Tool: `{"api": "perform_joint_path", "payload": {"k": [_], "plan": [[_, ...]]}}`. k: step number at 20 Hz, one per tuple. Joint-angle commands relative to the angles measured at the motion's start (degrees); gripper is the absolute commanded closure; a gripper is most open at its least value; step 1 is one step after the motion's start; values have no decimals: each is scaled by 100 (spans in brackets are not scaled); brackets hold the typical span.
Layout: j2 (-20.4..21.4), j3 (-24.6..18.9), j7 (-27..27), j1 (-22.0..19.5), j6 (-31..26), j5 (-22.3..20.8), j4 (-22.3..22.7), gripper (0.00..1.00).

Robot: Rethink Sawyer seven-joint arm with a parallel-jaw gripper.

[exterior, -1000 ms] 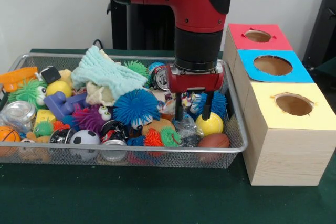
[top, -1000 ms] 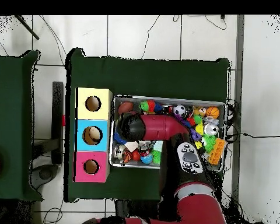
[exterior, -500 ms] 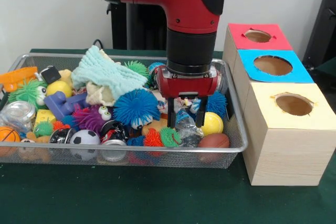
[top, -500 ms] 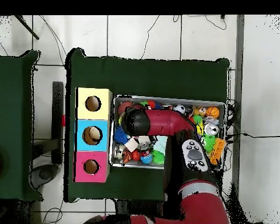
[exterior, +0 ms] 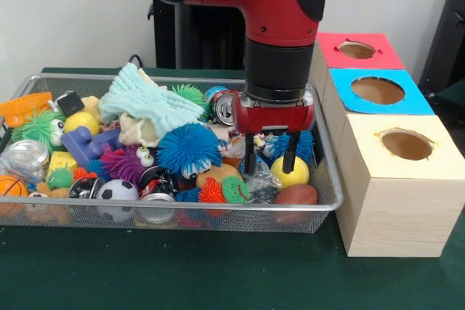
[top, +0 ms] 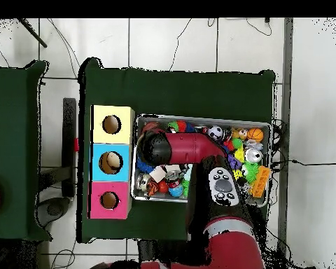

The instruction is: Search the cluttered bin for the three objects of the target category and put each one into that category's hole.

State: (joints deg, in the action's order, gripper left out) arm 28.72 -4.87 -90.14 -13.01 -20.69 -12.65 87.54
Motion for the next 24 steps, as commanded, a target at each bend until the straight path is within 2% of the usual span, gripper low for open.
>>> {"api": "perform_joint_path", "payload": {"k": [1,6,13,24], "plan": [[285,5,-474,119,-500,-171,644,0],[394,39,-540,46,-356,-149,919,0],[99,92,-509,-2,46,-269,587,0],[24,171,-689,131,253,-221,695,0]]}}
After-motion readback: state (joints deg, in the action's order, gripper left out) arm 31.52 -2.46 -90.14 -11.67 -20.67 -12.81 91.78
